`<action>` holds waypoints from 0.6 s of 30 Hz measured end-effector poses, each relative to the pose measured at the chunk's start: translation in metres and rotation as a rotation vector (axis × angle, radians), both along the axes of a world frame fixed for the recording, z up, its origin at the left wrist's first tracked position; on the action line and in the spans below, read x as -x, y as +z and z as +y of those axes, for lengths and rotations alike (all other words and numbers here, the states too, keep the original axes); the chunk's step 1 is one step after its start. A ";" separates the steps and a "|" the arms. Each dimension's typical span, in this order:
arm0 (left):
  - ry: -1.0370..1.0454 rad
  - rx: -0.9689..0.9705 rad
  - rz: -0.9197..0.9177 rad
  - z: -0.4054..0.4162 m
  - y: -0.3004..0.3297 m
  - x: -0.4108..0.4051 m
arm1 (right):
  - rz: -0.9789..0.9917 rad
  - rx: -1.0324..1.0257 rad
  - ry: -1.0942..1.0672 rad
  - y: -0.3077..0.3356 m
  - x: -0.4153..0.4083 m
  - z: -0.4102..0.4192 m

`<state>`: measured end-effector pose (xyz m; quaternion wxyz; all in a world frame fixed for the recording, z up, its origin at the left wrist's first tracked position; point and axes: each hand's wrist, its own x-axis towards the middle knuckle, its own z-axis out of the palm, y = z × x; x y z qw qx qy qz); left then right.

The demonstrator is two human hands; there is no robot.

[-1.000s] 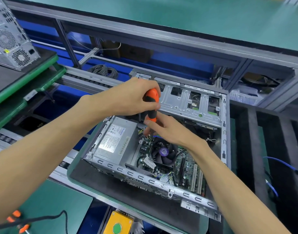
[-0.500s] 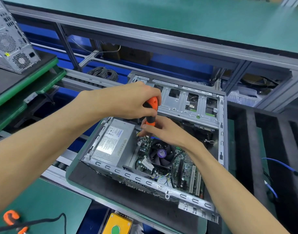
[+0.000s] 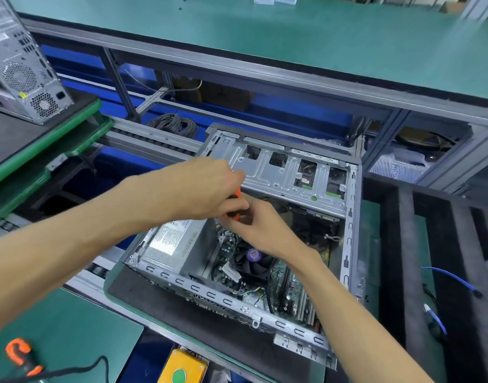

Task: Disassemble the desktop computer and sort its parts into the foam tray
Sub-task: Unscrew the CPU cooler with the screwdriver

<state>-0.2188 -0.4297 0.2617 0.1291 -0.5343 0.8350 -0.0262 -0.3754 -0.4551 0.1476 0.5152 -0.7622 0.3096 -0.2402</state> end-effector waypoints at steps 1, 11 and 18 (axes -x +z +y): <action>0.025 0.073 -0.111 0.004 -0.001 0.003 | -0.011 0.011 -0.009 -0.001 -0.002 0.001; 0.034 -0.085 0.133 0.019 0.023 -0.005 | -0.023 0.009 0.025 -0.001 0.000 -0.010; 0.209 0.205 -0.171 0.015 0.018 0.029 | 0.129 0.195 0.016 -0.008 -0.002 -0.006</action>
